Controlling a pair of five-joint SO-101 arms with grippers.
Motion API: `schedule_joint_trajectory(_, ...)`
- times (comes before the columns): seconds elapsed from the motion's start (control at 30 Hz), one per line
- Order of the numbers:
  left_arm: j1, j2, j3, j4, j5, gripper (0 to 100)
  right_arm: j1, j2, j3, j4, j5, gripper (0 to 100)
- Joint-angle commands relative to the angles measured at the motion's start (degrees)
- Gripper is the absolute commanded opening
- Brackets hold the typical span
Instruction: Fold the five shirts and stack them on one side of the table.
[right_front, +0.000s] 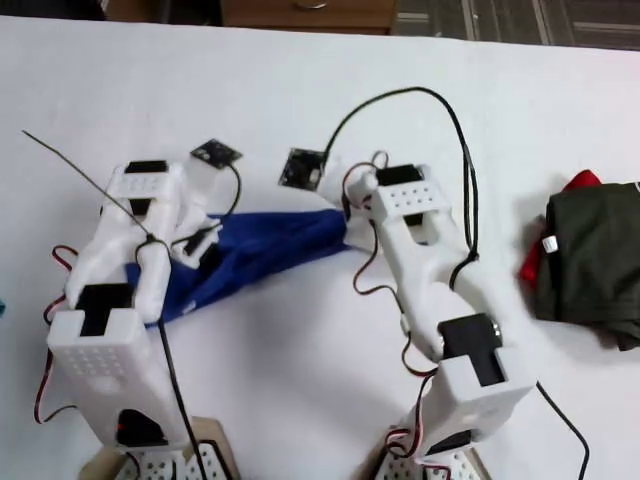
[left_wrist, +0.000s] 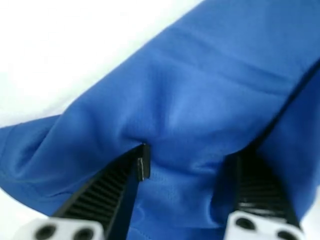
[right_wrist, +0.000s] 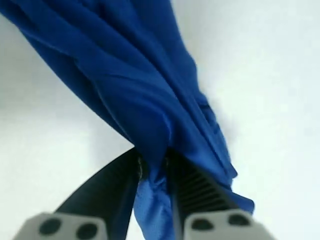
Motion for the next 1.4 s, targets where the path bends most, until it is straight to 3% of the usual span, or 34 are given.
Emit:
schedule_joint_trajectory(0.0, 0.18, 1.14, 0.04, 0.79, -0.53, 29, 0.66, -0.22, -4.92, 0.31, -0.18, 2.4)
schedule_joint_trajectory(0.27, 0.18, 1.14, 0.04, 0.79, -0.53, 29, 0.66, -0.66, -10.29, 9.98, -0.18, 2.7)
schedule_joint_trajectory(0.6, 0.18, 1.14, 0.04, 0.79, -0.53, 29, 0.40, -0.22, -10.37, 13.05, 0.00, 2.8)
schedule_joint_trajectory(0.7, 0.18, 1.14, 0.04, 0.79, -0.53, 29, -0.48, -0.13, -10.37, 15.52, 0.09, 6.7)
schedule_joint_trajectory(0.8, 0.18, 1.14, 0.04, 0.79, -0.53, 29, -0.66, -0.04, -10.37, 14.64, 0.09, 12.0)
schedule_joint_trajectory(1.37, 0.18, 1.14, 0.04, 0.79, -0.53, 29, -0.75, 7.69, -12.04, 9.27, 0.26, 11.5)
